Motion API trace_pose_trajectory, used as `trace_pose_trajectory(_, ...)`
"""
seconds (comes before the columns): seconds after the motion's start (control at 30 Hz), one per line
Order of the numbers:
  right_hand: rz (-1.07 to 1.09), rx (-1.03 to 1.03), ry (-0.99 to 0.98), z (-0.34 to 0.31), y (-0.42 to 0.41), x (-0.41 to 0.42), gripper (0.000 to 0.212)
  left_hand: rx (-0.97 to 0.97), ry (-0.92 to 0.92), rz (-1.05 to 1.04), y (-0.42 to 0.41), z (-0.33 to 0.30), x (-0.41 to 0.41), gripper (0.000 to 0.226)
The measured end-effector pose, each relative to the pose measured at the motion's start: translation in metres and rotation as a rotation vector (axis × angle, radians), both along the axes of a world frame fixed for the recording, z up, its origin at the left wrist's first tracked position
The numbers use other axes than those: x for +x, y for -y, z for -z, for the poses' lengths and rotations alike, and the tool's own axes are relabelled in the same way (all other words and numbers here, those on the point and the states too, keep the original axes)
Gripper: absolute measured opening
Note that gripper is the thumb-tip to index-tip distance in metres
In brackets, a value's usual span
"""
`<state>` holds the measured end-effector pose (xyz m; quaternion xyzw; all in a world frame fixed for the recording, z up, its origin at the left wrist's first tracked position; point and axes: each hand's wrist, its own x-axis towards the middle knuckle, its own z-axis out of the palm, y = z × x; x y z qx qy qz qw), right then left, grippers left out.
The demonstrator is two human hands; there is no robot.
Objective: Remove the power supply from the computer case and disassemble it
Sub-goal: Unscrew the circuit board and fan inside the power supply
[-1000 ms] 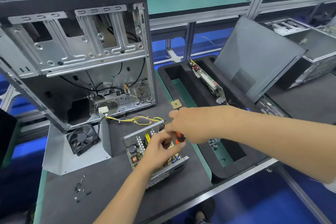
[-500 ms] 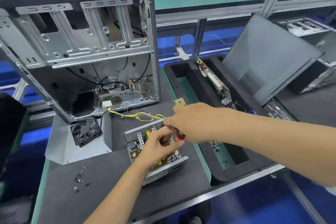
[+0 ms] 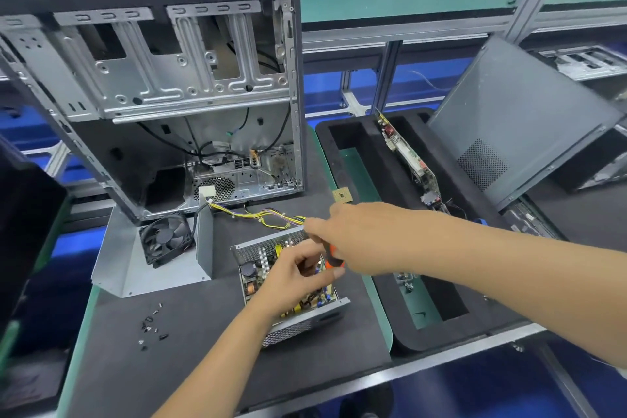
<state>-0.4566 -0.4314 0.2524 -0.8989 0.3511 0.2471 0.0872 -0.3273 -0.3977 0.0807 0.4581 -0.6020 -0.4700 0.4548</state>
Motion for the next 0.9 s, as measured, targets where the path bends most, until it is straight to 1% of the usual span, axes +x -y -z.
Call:
trace_pose_trajectory(0.07,0.000,0.095,-0.002,-0.001,0.000,-0.003,0.037,0.000,-0.004,-0.016,-0.001,0.000,-0.001,0.016)
trace_pose_trajectory(0.1,0.020,0.108,0.023,0.000,0.000,-0.004,0.038,0.016,-0.006,-0.017,-0.001,-0.001,-0.001,0.013)
trace_pose_trajectory(0.13,0.047,0.083,0.059,0.002,-0.001,-0.004,0.041,0.034,-0.015,-0.023,-0.001,-0.002,-0.002,0.016)
trace_pose_trajectory(0.17,0.070,0.016,0.094,0.004,-0.001,-0.004,0.045,0.058,-0.020,-0.027,-0.001,-0.004,-0.003,0.028)
trace_pose_trajectory(0.2,0.084,-0.067,0.118,0.006,-0.002,-0.003,0.047,0.085,-0.029,-0.012,0.000,-0.005,-0.004,0.034)
trace_pose_trajectory(0.23,0.090,-0.128,0.133,0.008,-0.002,-0.003,0.046,0.091,-0.020,0.002,0.000,-0.005,-0.005,0.034)
trace_pose_trajectory(0.27,0.088,-0.147,0.144,0.010,-0.003,-0.002,0.042,0.082,-0.010,0.031,0.000,-0.006,-0.005,0.036)
trace_pose_trajectory(0.33,0.072,-0.090,0.151,0.012,-0.002,0.000,0.029,0.121,-0.045,0.063,-0.001,-0.004,-0.004,0.046)
trace_pose_trajectory(0.37,0.065,-0.046,0.143,0.012,-0.002,0.001,0.027,0.150,-0.065,0.044,-0.001,-0.004,-0.003,0.047)
trace_pose_trajectory(0.47,0.058,0.054,0.144,0.006,0.001,-0.001,0.034,0.176,-0.159,-0.010,-0.004,-0.002,0.007,0.039)
trace_pose_trajectory(0.57,0.079,0.103,0.150,-0.004,0.008,-0.004,0.032,0.187,-0.292,-0.021,-0.005,-0.008,0.015,0.032)
trace_pose_trajectory(0.63,0.101,0.110,0.170,-0.010,0.013,-0.008,0.028,0.211,-0.324,-0.077,-0.006,-0.011,0.019,0.024)
trace_pose_trajectory(0.73,0.110,0.107,0.239,-0.019,0.019,-0.013,0.023,0.266,-0.241,-0.187,-0.006,-0.015,0.022,0.013)
trace_pose_trajectory(0.77,0.113,0.103,0.256,-0.022,0.021,-0.014,0.022,0.288,-0.206,-0.217,-0.006,-0.016,0.022,0.013)
trace_pose_trajectory(0.9,0.120,0.070,0.346,-0.036,0.029,-0.019,0.016,0.406,-0.127,-0.265,-0.006,-0.017,0.022,0.036)
